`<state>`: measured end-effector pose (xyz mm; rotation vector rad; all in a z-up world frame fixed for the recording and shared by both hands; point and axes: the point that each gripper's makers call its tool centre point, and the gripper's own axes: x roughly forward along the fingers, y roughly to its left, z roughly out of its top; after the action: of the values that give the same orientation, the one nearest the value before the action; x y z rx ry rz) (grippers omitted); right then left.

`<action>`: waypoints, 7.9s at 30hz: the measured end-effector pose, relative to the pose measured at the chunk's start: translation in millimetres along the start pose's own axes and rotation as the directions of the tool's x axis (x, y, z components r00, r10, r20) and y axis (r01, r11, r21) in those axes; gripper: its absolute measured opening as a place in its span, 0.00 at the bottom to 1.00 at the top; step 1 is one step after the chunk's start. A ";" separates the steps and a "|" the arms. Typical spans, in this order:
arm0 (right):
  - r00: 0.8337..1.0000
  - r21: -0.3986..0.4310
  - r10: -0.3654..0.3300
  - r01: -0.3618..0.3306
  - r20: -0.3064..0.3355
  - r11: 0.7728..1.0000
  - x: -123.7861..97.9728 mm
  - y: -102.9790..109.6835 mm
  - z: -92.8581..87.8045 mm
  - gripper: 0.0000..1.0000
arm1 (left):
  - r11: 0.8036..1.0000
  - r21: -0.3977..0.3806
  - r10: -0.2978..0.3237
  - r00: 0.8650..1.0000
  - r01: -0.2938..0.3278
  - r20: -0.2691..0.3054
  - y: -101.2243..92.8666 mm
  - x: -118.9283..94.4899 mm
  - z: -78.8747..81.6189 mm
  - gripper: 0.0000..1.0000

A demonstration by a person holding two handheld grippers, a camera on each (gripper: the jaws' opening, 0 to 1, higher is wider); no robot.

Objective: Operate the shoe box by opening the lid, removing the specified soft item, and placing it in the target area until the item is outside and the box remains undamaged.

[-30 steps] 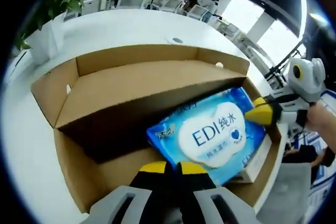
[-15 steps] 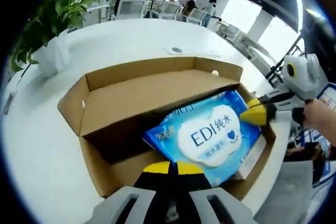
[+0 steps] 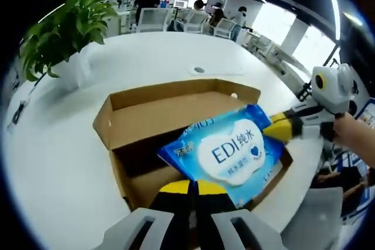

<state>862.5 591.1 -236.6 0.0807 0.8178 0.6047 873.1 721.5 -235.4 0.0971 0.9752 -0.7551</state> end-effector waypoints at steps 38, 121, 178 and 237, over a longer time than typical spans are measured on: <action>0.992 0.051 -0.099 0.095 0.079 0.994 -124.8 -88.9 -24.8 0.00 | 0.992 0.103 -0.082 0.996 0.079 0.023 -132.9 34.5 66.6 0.00; 0.989 0.229 -0.140 0.146 -0.042 0.962 -163.3 -242.6 -171.7 0.01 | 0.967 0.166 -0.155 0.962 0.194 -0.224 -257.0 213.1 28.4 0.03; 0.985 0.167 -0.172 0.170 -0.001 0.971 -199.2 -153.9 -129.0 0.43 | 0.941 0.255 -0.223 0.974 0.224 -0.033 -225.2 98.8 51.1 0.45; 1.000 0.047 -0.025 0.024 0.004 0.999 -84.2 -7.7 -51.0 0.24 | 0.881 0.429 -0.220 0.976 0.200 -0.004 -80.6 63.2 32.5 0.36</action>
<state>785.9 531.5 -218.4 0.1153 0.8273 0.5619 867.4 614.7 -245.6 0.3604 0.7696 -1.1628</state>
